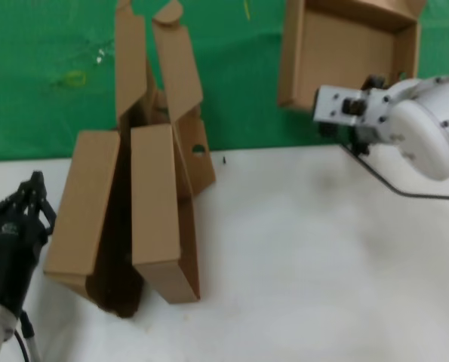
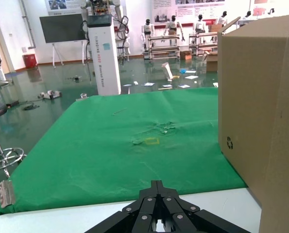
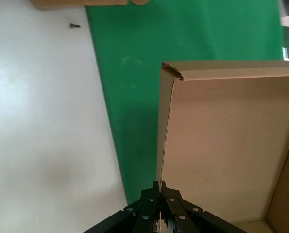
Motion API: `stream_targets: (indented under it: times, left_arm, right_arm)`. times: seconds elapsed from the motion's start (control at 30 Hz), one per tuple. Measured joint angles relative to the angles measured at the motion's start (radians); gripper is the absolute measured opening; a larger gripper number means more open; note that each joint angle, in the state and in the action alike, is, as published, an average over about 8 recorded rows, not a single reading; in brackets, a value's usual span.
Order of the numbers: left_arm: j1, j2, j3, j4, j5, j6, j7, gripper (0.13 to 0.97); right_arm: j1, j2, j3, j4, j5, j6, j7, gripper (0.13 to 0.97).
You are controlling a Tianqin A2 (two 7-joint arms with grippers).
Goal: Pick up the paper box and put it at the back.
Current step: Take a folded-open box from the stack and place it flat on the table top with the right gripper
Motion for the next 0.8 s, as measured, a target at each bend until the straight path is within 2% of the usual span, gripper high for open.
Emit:
stream_targets:
  times: [0.37, 0.8]
  left_arm:
    - [0.000, 0.000, 0.000, 0.000, 0.000, 0.000, 0.000, 0.143]
    - [0.000, 0.000, 0.000, 0.000, 0.000, 0.000, 0.000, 0.143]
  right_arm:
    - [0.072, -0.151, -0.056, -0.153, -0.042, -0.072, -0.049, 0.148]
    - [0.083, -0.214, -0.074, -0.229, -0.097, -0.047, -0.070, 0.148]
